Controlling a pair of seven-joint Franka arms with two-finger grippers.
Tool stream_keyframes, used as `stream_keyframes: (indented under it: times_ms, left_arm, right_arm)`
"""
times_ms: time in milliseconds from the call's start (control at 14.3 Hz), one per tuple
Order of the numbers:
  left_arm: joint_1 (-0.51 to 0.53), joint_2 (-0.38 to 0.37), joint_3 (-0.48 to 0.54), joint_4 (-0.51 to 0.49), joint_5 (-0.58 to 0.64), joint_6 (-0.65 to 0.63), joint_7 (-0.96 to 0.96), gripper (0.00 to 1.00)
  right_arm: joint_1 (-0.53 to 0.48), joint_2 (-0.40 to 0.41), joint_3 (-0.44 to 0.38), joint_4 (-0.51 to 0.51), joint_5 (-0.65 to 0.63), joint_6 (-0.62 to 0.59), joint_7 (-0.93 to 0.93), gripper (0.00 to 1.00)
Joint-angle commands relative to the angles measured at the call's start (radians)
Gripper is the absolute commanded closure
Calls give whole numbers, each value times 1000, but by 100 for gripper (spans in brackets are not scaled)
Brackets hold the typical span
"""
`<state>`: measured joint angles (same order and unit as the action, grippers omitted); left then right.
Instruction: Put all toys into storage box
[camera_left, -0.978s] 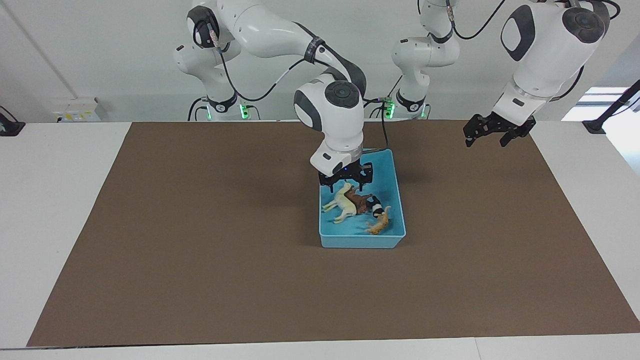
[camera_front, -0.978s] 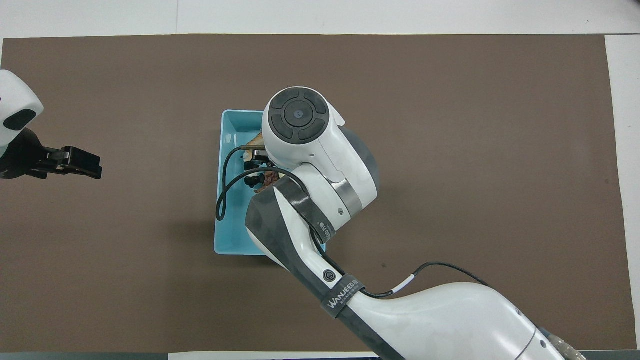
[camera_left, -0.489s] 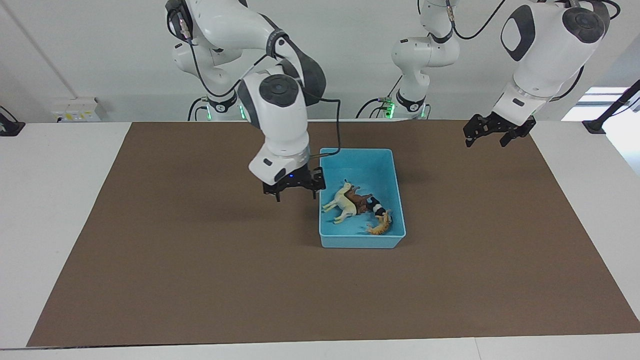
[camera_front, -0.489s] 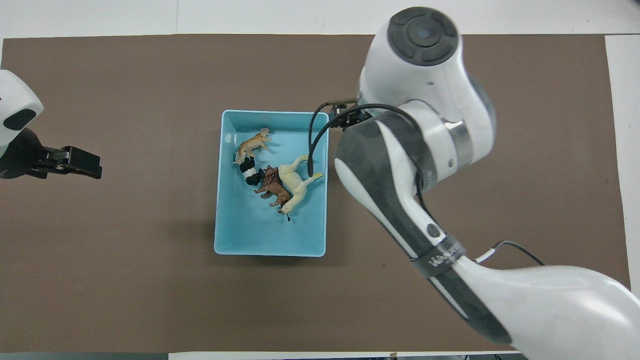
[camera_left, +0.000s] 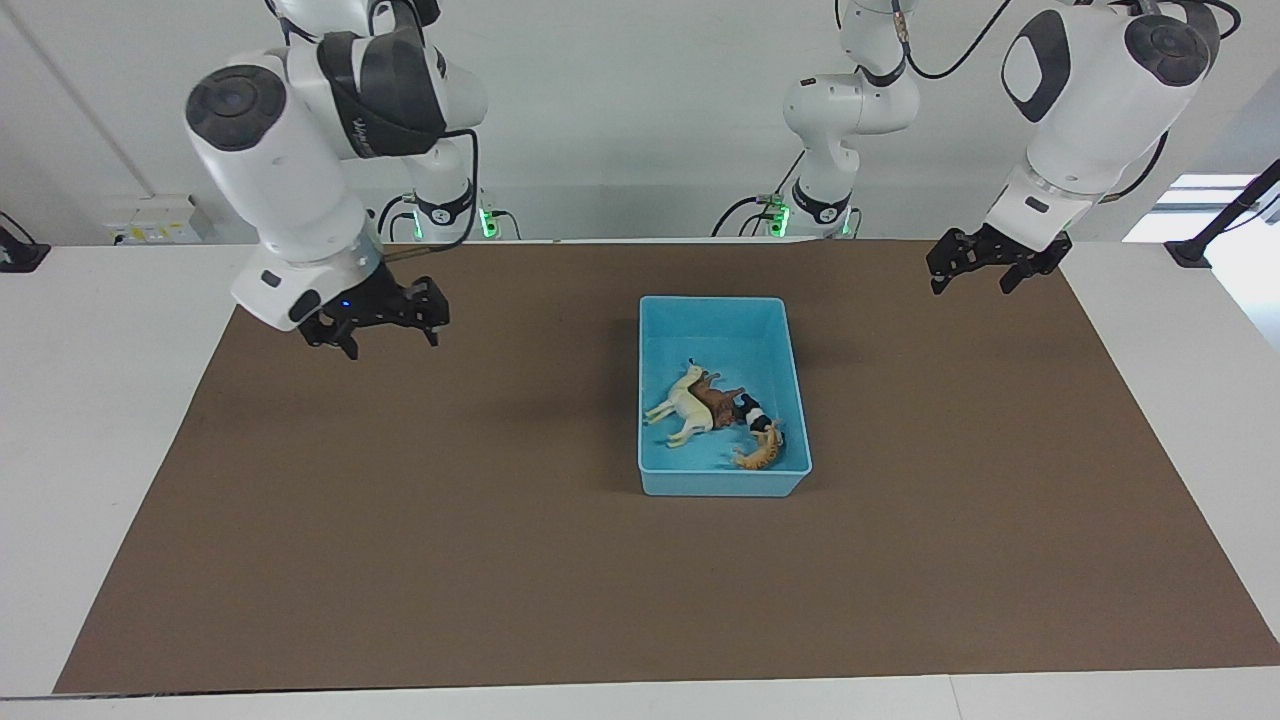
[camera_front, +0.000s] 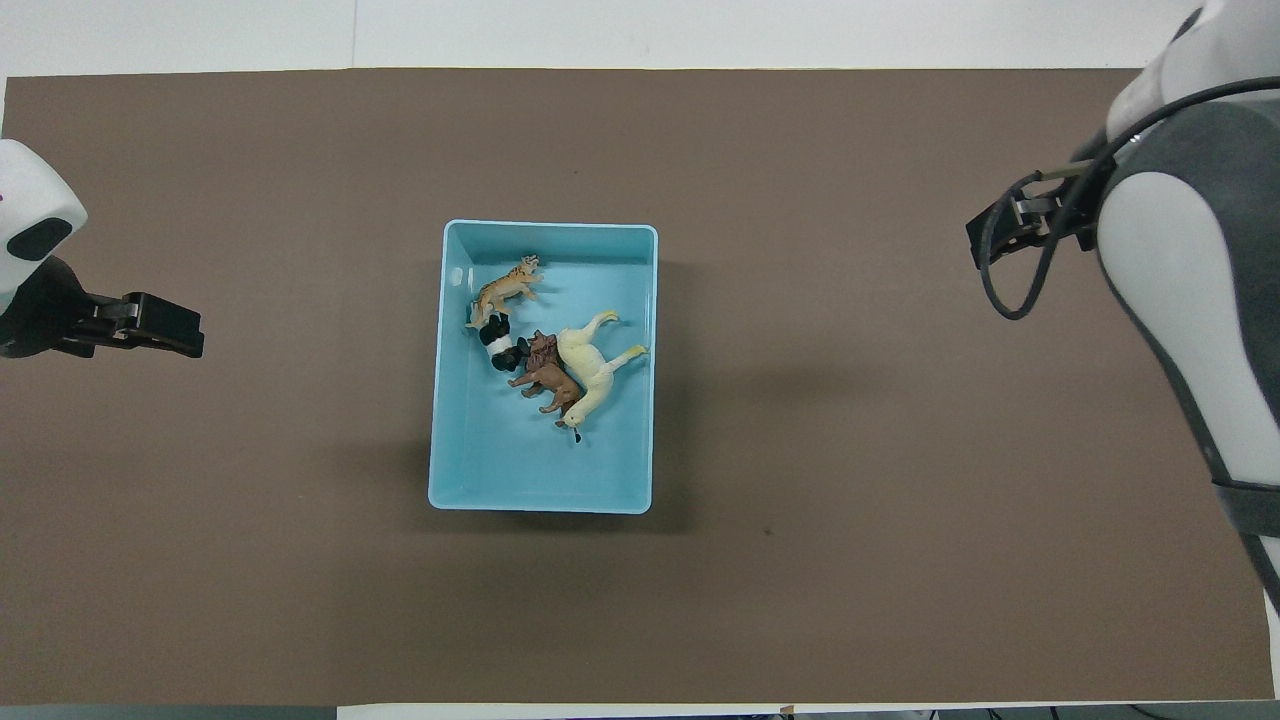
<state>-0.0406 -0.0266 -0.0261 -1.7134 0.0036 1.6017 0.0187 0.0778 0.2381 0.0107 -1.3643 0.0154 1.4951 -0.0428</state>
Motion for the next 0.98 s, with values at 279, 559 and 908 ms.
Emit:
stream_keyframes:
  times_ms: [279,559,908]
  left_arm:
    - [13,-21,-6,-22,-10,18,3,0]
    - [13,-21,-6,-22,-10,18,3,0]
    - [13,-21,-6,-22,-10,17,3,0]
  right_arm:
    - [-141,-232,17,-355,-3,154,-72,0]
    - [-180,-237,15,-368,-21,163,-188,0]
    - [-222,-233,17,-363,-28,174,-175,0]
